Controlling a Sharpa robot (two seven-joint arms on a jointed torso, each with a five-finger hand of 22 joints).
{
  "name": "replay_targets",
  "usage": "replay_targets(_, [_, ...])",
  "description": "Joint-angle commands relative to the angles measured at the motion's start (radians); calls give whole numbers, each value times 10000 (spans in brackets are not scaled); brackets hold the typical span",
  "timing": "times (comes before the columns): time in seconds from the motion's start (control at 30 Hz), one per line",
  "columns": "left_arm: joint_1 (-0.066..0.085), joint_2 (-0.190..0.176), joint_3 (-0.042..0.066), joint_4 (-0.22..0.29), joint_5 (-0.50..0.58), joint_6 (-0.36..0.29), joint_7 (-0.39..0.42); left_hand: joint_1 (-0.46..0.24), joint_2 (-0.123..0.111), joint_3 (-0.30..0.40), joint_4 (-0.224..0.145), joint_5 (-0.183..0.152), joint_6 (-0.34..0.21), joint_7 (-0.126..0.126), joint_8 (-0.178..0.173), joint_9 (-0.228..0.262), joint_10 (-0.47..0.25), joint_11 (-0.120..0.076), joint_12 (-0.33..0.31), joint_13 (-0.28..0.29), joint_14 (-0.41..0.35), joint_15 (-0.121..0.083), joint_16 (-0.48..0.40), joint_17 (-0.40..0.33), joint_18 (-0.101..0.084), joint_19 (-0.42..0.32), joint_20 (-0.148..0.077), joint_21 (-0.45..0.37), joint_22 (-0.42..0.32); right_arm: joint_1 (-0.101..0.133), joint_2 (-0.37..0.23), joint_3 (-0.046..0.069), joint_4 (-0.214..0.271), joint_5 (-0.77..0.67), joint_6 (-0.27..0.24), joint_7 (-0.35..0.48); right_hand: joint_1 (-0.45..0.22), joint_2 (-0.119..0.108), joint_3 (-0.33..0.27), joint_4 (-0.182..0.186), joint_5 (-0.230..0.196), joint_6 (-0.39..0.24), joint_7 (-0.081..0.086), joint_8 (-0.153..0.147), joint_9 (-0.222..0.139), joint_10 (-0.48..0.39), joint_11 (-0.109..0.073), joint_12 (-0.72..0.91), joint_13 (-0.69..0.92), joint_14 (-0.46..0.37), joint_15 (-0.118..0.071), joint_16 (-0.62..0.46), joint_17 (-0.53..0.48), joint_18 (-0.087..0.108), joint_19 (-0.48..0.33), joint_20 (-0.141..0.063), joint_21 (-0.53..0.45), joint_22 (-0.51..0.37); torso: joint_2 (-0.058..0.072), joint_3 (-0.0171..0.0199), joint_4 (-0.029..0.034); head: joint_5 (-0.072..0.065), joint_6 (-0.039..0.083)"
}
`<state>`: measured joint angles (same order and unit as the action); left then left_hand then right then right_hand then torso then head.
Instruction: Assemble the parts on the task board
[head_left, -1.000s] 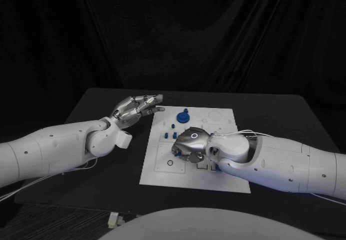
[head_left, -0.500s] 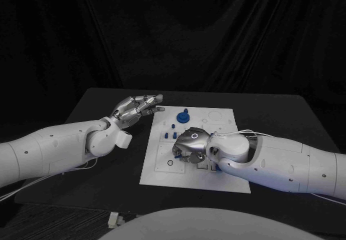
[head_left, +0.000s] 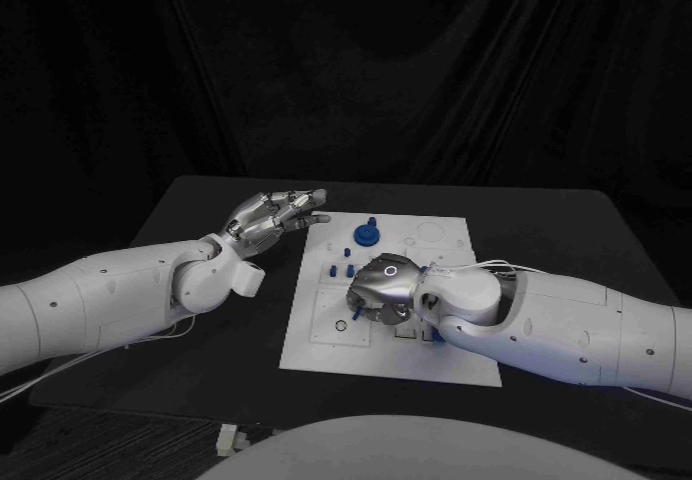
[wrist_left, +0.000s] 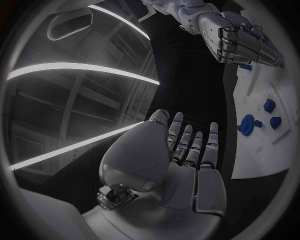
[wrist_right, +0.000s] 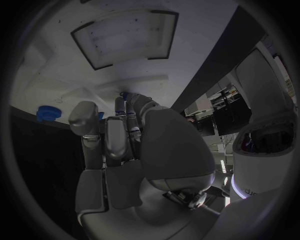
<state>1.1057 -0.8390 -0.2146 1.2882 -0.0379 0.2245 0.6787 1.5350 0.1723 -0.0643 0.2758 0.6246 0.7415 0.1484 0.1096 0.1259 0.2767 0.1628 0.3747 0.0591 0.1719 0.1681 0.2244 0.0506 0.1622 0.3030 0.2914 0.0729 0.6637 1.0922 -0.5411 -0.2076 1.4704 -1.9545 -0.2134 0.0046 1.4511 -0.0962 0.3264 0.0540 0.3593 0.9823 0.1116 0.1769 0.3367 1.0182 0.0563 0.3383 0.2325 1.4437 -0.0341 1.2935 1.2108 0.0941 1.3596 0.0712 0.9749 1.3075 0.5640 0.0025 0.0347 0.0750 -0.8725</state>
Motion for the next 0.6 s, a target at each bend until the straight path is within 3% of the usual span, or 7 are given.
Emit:
replay_targets(0.03, [-15,15,10,11,76,122,272,82,31,50,-5,-18,-26,68,48,-15,-1,47,47,9,73,-6,49,12,128,55,-22,34,-15,-25,-24,3,6,-27,-234,63,-128,-146,-105,52,-250,-116,8,-105,11,3,40,-23,-11,-48,-14,-38,-20,145,-18,-5,-44,1185,0,1,1,3,-2])
replay_targets(0.17, [-17,19,10,8,76,129,259,82,31,50,-5,-18,-26,68,48,-15,-1,47,47,9,73,-6,49,12,128,55,-22,34,-15,-25,-34,3,2,-27,-233,-7,-335,-231,-196,193,-722,-359,42,-254,-25,-149,90,-136,-48,-98,31,-114,-111,167,-80,39,-207,1144,-2,1,1,6,-2])
replay_targets(0.27, [-18,27,10,7,76,140,246,82,31,50,-5,-18,-26,68,48,-15,-1,47,47,9,73,-6,49,12,128,55,-22,34,-15,-25,-45,3,0,-27,-263,-57,-369,-249,-213,224,-821,-418,60,-292,-37,-199,111,-164,-55,-118,47,-138,-138,177,-107,52,-275,1129,-4,-1,1,8,-2])
replay_targets(0.37, [-19,30,10,6,76,148,238,82,31,50,-5,-18,-26,68,48,-15,-1,47,47,9,73,-6,49,12,128,55,-22,34,-15,-25,-60,3,4,-27,-296,-127,-592,-356,-376,411,-1339,-741,50,-496,-126,-399,129,-207,-37,-222,77,-262,-280,217,-218,94,-542,1069,-4,1,-2,20,-2])
replay_targets(0.6, [-21,24,10,8,76,156,222,82,31,50,-5,-18,-26,68,48,-15,-1,47,47,9,73,-6,49,12,128,55,-22,34,-15,-26,-98,3,-11,-27,-160,-314,-681,-407,-578,525,-1546,-966,56,-659,-242,-768,161,-27,156,-461,121,-514,-566,303,-486,139,-1149,941,1,-2,0,32,-2])
